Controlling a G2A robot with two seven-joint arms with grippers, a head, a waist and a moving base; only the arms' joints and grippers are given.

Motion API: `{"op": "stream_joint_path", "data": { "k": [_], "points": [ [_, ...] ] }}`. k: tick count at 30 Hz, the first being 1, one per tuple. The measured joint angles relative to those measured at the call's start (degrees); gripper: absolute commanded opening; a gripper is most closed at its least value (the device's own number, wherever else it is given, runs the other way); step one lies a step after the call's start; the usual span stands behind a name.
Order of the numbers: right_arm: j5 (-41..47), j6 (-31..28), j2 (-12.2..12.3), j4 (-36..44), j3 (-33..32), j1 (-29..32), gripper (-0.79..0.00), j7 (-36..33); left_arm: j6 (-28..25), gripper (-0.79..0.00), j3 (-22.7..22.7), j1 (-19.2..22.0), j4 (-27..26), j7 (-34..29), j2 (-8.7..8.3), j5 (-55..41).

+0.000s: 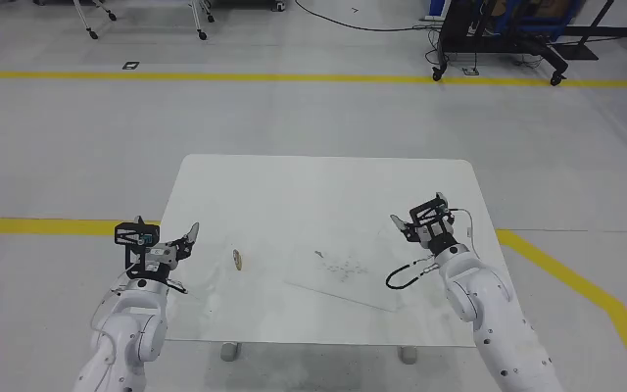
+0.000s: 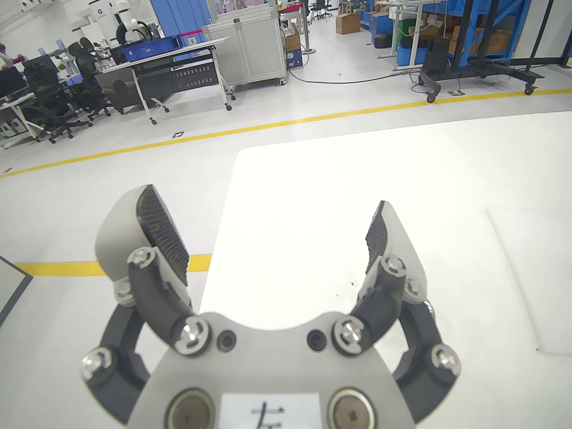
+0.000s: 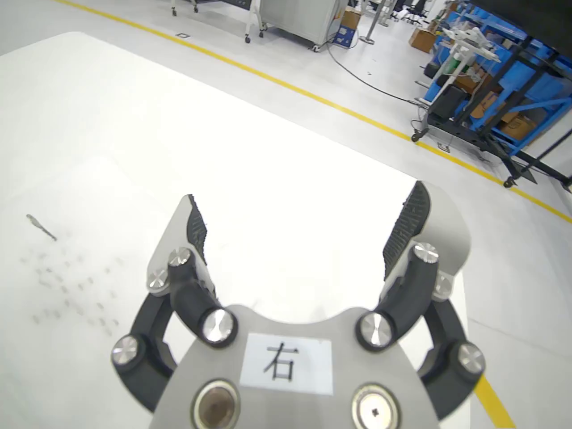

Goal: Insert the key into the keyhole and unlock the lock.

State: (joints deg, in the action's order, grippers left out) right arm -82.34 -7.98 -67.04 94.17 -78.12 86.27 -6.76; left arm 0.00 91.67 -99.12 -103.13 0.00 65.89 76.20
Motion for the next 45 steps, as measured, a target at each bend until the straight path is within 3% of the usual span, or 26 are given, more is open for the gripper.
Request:
{"op": "stream_joint_path", "data": {
  "k": [4,17,24,29,32,33,34,36,38,40,45],
  "points": [
    [3.3,-4.3,-0.8,-4.2,4.6,-3.6,0.0,-1.8,0.0,0.0,0.0,0.0,0.0,0.0,0.0,0.0],
    [5.5,-4.2,-1.0,-5.0,5.0,-4.4,0.0,-3.4,0.0,0.0,0.0,0.0,0.0,0.0,0.0,0.0],
    [3.8,-15.5,-2.1,-9.4,13.5,-11.8,0.0,-4.3,0.0,0.0,0.0,0.0,0.0,0.0,0.0,0.0],
    [4.1,-22.5,-2.8,-14.9,17.5,-16.8,0.0,-1.1,0.0,0.0,0.0,0.0,0.0,0.0,0.0,0.0],
    [4.1,-30.0,-2.9,-18.3,19.3,-19.2,0.0,1.8,0.0,0.0,0.0,0.0,0.0,0.0,0.0,0.0],
    [4.1,-33.0,-2.9,-19.7,19.9,-20.1,-0.018,3.0,0.0,0.0,0.0,0.0,0.0,0.0,0.0,0.0],
    [4.4,-35.0,-2.9,-20.9,20.2,-20.7,-0.102,3.9,0.0,0.0,0.0,0.0,0.0,0.0,0.0,0.0],
    [5.6,-38.5,-3.1,-23.8,20.9,-21.8,-0.065,5.3,0.0,0.0,0.0,0.0,0.0,0.0,0.0,0.0],
    [5.6,-39.9,-3.2,-25.6,21.6,-22.7,-0.089,5.5,0.0,0.0,0.0,0.0,0.0,0.0,0.0,0.0],
    [5.2,-39.7,-3.5,-27.2,22.7,-23.5,-0.237,4.9,0.0,0.0,0.0,0.0,0.0,0.0,0.0,0.0],
    [6.4,-38.7,-4.7,-31.1,25.8,-26.4,-0.403,1.6,0.0,0.0,0.0,0.0,0.0,0.0,0.0,0.0]
  ]
}}
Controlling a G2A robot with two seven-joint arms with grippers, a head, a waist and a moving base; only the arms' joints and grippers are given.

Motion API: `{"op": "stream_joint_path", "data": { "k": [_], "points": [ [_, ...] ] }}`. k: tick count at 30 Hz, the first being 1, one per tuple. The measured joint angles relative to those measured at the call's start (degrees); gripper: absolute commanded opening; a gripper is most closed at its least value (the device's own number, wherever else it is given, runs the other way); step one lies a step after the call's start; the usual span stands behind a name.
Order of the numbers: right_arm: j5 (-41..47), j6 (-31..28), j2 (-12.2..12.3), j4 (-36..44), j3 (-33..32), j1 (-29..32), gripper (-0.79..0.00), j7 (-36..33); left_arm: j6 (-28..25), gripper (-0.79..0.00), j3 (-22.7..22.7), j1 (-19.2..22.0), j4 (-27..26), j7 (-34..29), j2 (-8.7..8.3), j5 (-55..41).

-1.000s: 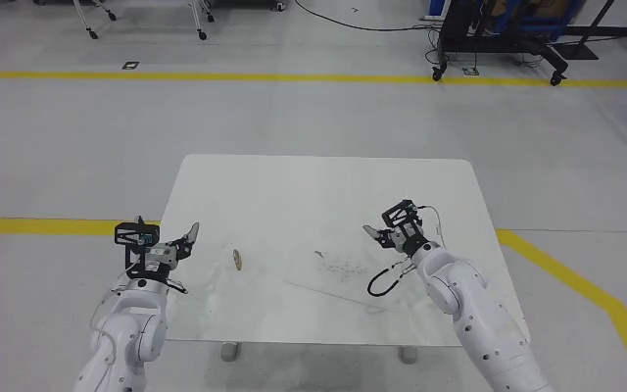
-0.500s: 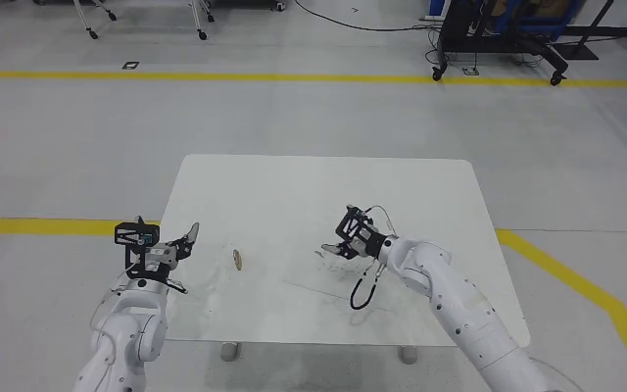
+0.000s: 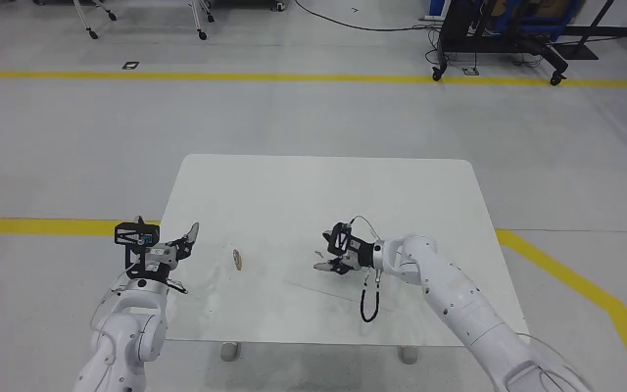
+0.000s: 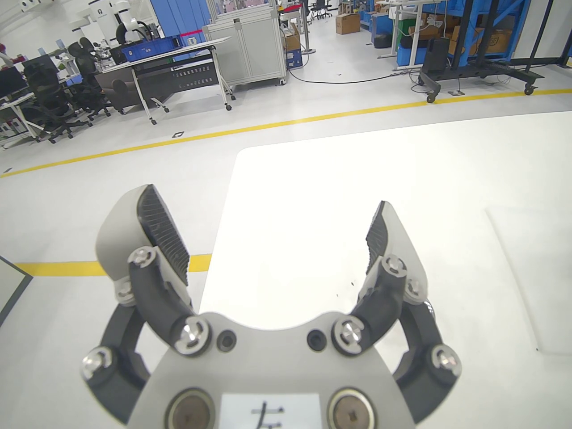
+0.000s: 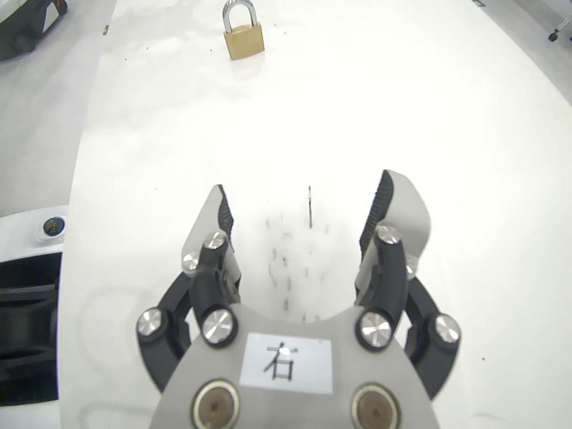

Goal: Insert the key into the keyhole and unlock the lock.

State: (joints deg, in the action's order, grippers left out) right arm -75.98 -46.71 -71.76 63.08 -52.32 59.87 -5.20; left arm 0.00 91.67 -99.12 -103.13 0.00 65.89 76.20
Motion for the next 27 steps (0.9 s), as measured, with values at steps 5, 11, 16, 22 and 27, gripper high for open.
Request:
{"op": "stream_joint_path", "data": {
  "k": [5,11,16,22,27],
  "points": [
    [1.9,1.7,-1.1,-2.9,2.1,-2.2,-0.486,-1.7,0.0,0.0,0.0,0.0,0.0,0.0,0.0,0.0],
    [1.7,1.3,-1.6,-4.7,3.5,-3.5,-0.785,-2.7,0.0,0.0,0.0,0.0,0.0,0.0,0.0,0.0],
    [-0.4,2.2,-1.3,-2.6,3.5,-3.1,-0.785,-2.7,0.0,0.0,0.0,0.0,0.0,0.0,0.0,0.0],
    [-4.1,2.2,-0.2,1.5,2.2,-0.9,-0.785,-1.2,0.0,0.0,0.0,0.0,0.0,0.0,0.0,0.0],
    [-5.0,2.3,0.3,2.8,1.4,0.2,-0.785,-0.2,0.0,0.0,0.0,0.0,0.0,0.0,0.0,0.0]
  ]
}}
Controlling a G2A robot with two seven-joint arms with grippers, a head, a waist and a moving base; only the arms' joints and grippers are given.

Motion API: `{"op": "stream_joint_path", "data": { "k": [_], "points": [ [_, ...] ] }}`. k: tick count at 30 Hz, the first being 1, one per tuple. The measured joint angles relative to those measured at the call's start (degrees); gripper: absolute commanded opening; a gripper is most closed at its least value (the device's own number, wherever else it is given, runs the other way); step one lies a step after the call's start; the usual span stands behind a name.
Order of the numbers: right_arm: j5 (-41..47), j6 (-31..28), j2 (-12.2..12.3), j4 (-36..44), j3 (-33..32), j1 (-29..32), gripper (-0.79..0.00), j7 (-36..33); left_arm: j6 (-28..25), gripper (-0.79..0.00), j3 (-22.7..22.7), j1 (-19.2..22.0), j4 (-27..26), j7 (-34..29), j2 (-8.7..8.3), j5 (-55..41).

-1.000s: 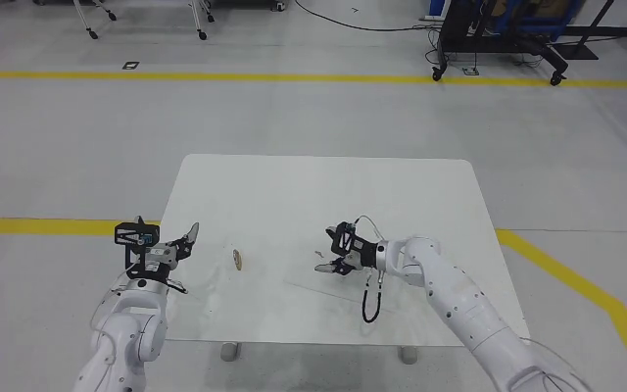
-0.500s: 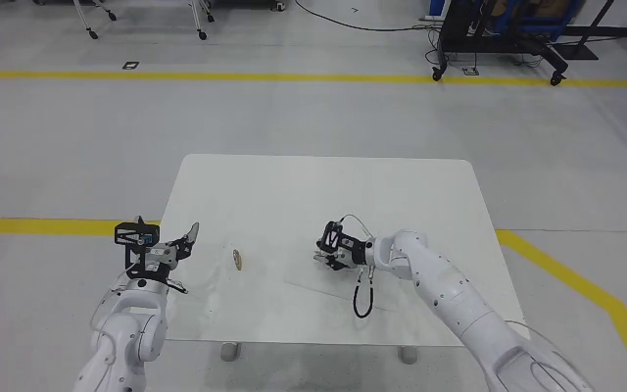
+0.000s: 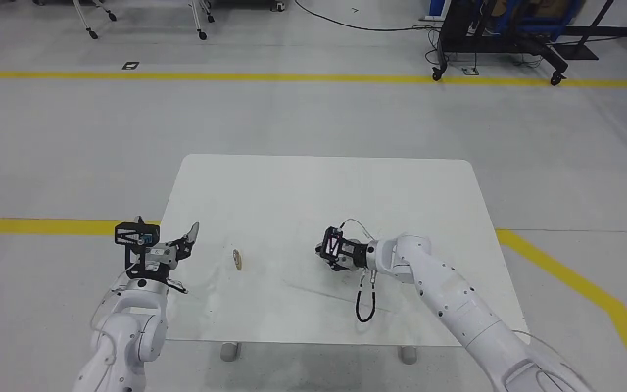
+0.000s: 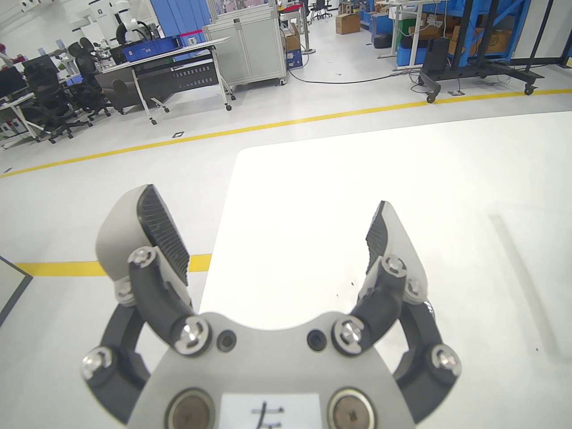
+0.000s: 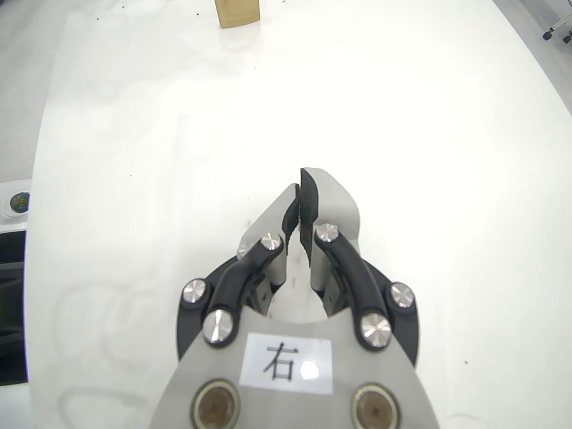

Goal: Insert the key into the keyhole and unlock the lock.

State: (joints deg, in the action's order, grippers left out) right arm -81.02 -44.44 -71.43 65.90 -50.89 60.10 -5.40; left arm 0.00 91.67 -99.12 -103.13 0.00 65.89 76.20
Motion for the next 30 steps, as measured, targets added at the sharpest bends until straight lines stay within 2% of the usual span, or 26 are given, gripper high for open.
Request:
{"op": "stream_joint_path", "data": {
  "k": [8,13,16,22,30],
  "points": [
    [0.0,0.6,0.0,0.3,0.1,0.2,-0.785,0.4,-0.2,0.0,-0.2,0.0,0.0,0.0,0.0,-0.1],
    [-1.2,1.3,-0.4,-0.1,1.3,-0.4,-0.785,4.3,-10.6,0.0,-2.2,0.9,-0.3,-3.6,-0.37,-0.6],
    [-2.3,0.3,-0.7,-1.8,2.2,-1.7,-0.785,7.0,-14.1,0.0,-4.1,1.2,-1.8,-5.1,-0.43,2.4],
    [-3.0,0.4,-1.5,-4.3,3.9,-3.8,-0.785,10.8,-17.2,0.0,-7.9,2.8,-3.7,-8.0,-0.39,5.6],
    [-3.2,-0.4,-1.6,-6.9,4.0,-4.7,-0.785,16.8,-19.6,0.0,-17.5,9.5,-4.6,-20.8,0.04,18.7]
  ]
}}
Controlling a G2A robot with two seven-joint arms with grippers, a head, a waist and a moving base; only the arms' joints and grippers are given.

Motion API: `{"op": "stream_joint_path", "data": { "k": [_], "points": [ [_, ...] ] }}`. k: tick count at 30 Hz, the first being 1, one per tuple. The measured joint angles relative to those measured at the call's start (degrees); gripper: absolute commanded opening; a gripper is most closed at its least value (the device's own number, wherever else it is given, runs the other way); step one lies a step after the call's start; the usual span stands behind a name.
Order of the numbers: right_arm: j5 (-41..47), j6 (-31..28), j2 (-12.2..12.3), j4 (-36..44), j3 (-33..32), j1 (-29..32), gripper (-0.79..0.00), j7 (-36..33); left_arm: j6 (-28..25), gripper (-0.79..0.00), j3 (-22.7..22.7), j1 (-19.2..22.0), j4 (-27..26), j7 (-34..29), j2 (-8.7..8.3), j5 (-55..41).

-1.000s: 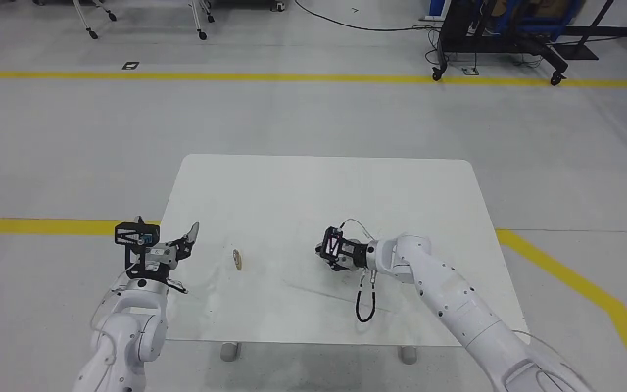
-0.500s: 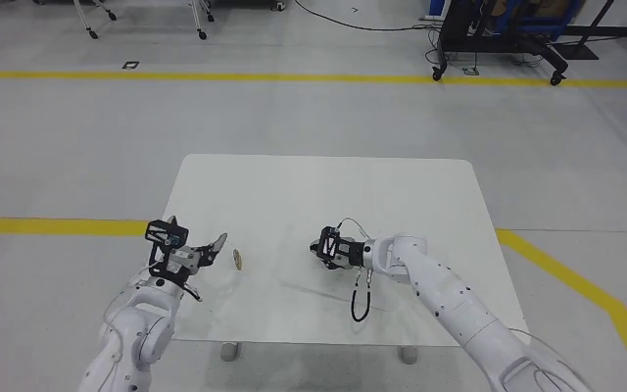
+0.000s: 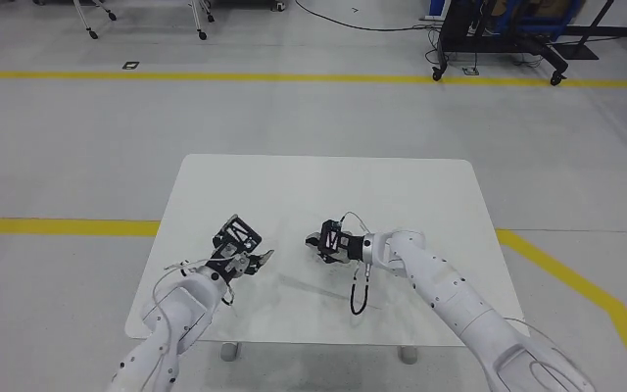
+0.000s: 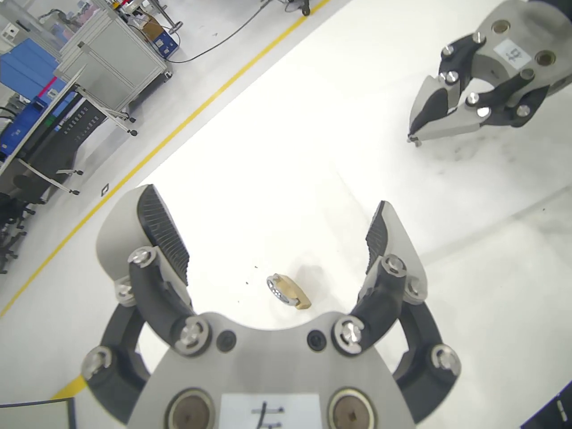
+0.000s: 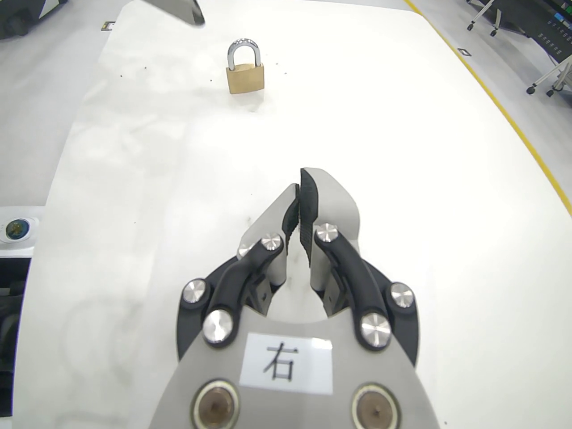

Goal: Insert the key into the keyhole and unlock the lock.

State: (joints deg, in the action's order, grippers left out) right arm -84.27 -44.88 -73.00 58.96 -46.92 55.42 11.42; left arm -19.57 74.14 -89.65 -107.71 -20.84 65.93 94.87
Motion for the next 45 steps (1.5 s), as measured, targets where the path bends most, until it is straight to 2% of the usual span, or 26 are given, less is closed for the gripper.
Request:
{"op": "stream_joint_path", "data": {
  "k": [5,10,15,26,29,32,38,45],
  "points": [
    [1.0,-0.6,-0.1,-0.9,-0.2,-0.4,-0.785,-0.1,-4.2,0.0,-5.5,4.6,2.9,-5.8,0.54,2.7],
    [1.3,-1.7,0.2,-0.2,-0.8,-0.2,-0.785,0.8,-1.6,0.0,-10.0,9.3,6.7,-9.7,1.69,2.2],
    [2.0,-3.0,0.6,-0.5,-1.7,0.2,-0.785,1.5,-3.2,0.0,-13.2,13.7,12.8,-12.1,2.63,-0.3],
    [7.0,-5.8,0.3,-4.4,-2.6,-1.1,-0.785,5.2,0.4,0.0,-16.4,17.5,17.2,-15.7,3.99,-1.3],
    [8.0,-5.7,0.3,-5.3,-3.0,-1.2,-0.785,6.5,1.8,0.0,-15.9,17.5,16.7,-14.9,4.07,-1.7],
    [7.2,-5.6,0.9,-4.2,-4.2,0.0,-0.785,9.4,2.5,0.0,-12.8,16.2,14.5,-12.8,3.68,-4.3],
    [6.5,-5.8,1.4,-3.0,-5.2,1.0,-0.785,11.1,1.8,0.0,-1.5,10.4,8.1,-9.1,2.21,-12.6],
    [8.2,-4.9,1.3,-3.0,-5.5,1.8,-0.785,10.4,2.0,0.0,-1.9,10.3,8.3,-9.1,2.23,-12.6]
  ]
}}
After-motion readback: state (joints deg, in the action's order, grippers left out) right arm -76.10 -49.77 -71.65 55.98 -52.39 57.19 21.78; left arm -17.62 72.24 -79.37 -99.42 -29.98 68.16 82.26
